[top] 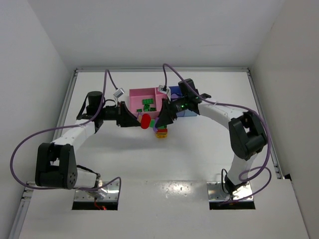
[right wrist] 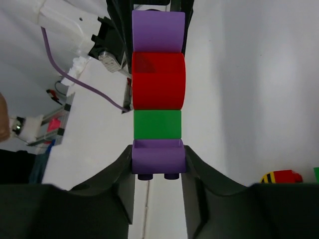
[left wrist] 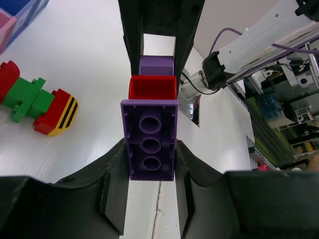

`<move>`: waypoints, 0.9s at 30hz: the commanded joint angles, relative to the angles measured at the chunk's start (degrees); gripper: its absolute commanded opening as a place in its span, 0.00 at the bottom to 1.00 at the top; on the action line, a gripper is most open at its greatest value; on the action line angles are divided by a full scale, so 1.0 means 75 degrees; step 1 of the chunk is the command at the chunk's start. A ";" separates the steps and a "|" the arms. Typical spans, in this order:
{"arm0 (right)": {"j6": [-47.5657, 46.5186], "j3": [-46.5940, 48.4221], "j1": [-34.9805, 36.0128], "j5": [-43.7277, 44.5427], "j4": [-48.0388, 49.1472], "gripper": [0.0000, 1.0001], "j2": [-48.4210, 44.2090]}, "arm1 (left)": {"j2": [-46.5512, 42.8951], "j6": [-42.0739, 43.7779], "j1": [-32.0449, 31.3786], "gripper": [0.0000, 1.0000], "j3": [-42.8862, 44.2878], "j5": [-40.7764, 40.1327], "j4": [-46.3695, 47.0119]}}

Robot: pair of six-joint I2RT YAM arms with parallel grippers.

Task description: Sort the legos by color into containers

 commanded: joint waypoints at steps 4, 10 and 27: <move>-0.0305 0.0037 0.0086 -0.0195 -0.0037 0.00 -0.0376 | 0.0062 0.0063 -0.0049 0.00 0.0317 0.0227 0.0347; -0.2063 0.0037 -0.0475 -0.0196 -0.2018 0.00 -0.0868 | -0.0313 -0.0007 0.0420 0.00 0.0142 -0.0253 0.0463; -0.1292 0.0573 -0.1871 0.3716 0.0148 0.00 -0.0250 | -0.0852 -0.0687 0.0678 0.00 -0.0328 -0.0910 0.1274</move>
